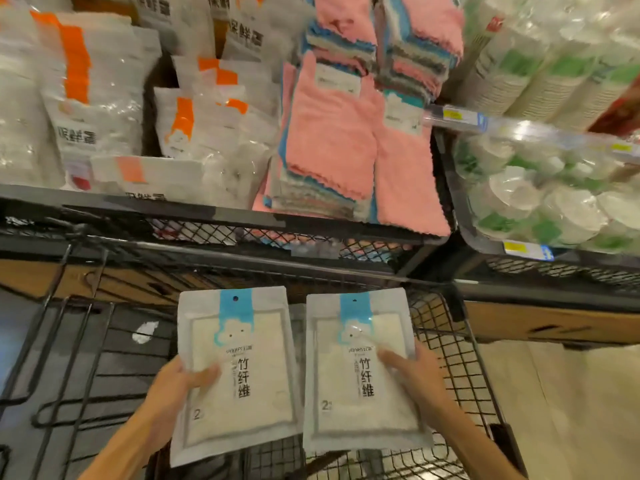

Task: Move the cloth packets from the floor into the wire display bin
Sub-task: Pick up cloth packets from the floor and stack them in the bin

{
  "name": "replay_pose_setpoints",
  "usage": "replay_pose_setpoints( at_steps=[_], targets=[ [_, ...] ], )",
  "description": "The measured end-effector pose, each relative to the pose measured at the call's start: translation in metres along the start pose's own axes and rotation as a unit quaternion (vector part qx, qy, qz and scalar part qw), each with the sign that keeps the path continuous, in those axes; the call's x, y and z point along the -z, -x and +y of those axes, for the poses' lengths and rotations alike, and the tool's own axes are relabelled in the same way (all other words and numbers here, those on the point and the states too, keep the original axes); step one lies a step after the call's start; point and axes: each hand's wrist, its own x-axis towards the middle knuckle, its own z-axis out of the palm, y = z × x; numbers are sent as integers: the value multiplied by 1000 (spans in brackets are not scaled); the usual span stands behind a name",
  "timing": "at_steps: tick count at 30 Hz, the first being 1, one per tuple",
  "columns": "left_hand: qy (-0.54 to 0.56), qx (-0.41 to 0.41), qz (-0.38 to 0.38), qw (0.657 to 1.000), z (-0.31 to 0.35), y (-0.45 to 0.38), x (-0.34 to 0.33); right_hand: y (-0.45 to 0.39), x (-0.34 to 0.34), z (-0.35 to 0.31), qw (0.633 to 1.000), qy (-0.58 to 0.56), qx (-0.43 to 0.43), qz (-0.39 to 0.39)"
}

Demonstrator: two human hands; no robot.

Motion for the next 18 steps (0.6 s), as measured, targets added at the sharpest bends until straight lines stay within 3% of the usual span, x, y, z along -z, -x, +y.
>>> replay_pose_setpoints(
  at_steps=[11,18],
  targets=[
    [-34,22,3,999,-80,-89,-2,-95,-15,87,999,47,-9,15],
    [-39,9,-4,999,-98,-121,-12,-117,-18,102,997,66,15,24]
  ],
)
